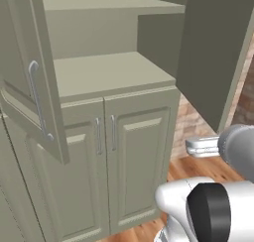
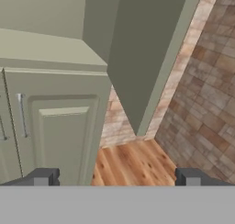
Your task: Close all open cabinet doors.
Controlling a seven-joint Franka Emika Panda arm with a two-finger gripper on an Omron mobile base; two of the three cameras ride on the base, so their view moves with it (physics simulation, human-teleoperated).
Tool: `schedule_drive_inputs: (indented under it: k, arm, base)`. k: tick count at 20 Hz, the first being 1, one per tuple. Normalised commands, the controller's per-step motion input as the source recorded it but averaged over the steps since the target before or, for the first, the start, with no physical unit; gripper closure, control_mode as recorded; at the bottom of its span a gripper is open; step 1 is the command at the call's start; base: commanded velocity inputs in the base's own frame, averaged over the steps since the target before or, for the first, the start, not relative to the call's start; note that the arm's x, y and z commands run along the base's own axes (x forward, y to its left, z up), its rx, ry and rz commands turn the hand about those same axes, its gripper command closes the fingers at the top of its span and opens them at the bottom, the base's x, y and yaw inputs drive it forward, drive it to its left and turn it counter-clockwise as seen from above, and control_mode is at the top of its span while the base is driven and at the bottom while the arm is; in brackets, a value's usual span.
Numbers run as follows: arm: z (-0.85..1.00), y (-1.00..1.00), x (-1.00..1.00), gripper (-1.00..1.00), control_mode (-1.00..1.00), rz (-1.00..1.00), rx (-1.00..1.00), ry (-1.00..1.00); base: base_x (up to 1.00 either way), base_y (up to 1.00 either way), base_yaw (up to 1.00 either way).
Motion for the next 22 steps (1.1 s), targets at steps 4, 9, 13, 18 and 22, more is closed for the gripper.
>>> schedule_drive_inputs:
  k: [4, 9, 13, 18, 22]
  arm:
    - [0.00, 0.00, 0.00, -1.00, 1.00, 0.00, 0.00, 0.00]
    - [0.00, 0.00, 0.00, -1.00, 1.00, 0.00, 0.00, 0.00]
    - [0.00, 0.00, 0.00, -1.00, 1.00, 0.00, 0.00, 0.00]
    - [0.00, 0.00, 0.00, -1.00, 1.00, 0.00, 0.00, 0.00]
    - [0.00, 0.00, 0.00, -1.00, 1.00, 0.00, 0.00, 0.00]
  base:
    - [0.33, -0.02, 0.18]
    - [0.15, -0.02, 0.06]
    - [0.00, 0.00, 0.00]
    - [0.00, 0.00, 0.00]
    - [0.00, 0.00, 0.00]
